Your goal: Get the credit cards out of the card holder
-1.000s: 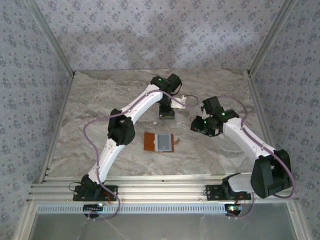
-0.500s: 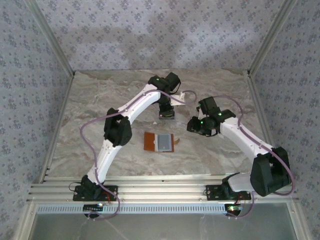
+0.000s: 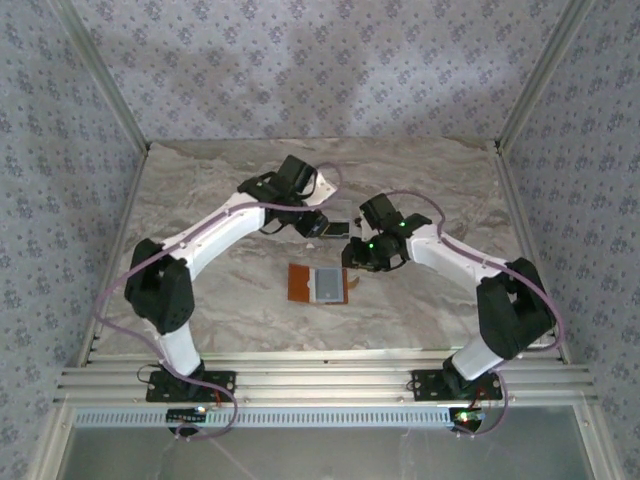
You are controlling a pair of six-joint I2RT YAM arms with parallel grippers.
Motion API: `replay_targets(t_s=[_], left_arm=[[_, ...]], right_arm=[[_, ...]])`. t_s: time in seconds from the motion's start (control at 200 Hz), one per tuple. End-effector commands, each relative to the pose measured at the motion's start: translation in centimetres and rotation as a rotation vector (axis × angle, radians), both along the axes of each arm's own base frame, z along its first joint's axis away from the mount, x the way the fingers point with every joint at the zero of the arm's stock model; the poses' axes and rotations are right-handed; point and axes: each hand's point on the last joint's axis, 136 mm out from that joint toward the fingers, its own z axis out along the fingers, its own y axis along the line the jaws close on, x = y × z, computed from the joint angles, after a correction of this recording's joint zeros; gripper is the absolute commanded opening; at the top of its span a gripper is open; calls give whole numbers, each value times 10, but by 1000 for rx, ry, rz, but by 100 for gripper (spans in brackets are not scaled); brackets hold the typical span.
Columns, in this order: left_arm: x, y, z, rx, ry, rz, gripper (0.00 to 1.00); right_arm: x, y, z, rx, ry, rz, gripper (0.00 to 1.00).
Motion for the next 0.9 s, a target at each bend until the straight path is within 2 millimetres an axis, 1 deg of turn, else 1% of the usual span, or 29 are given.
replay_targets(t_s=[0.0,0.055,0.09,0.145,0.24,0.32,0.395,0.47,0.56,0.685,0.809,0.899], left_arm=[[7,3,20,-233,61,237,39],[7,14,14,-282,118,341,39],[5,17,12,-315,152,380,39],[-1,17,11,-359,187,405,39],[-11,10,13,-447,212,406,40],[-13,14,13,-492,204,465,46],[-13,20,6,-498,237,555,48],[-15,20,-2,-506,291,609,46],[-22,11,-13,-518,373,623,40],[-35,-10,-27,-486,442,581,37],[-51,-29,-42,-415,495,539,32],[-60,-38,-54,-356,529,536,28]], right_arm=[[-2,9,-6,11,37,14,31],[-4,8,-14,1,56,12,32],[-7,7,-19,-6,70,14,32],[-9,4,-24,-20,80,12,32],[-14,-3,-34,-60,95,6,31],[-16,-10,-41,-89,105,0,31],[-18,-13,-47,-105,115,0,31],[-18,-16,-51,-122,118,-4,31],[-17,-19,-57,-137,124,-9,31],[-17,-22,-62,-151,126,-14,30],[-17,-28,-68,-160,126,-35,28],[-17,-30,-71,-149,128,-54,27]])
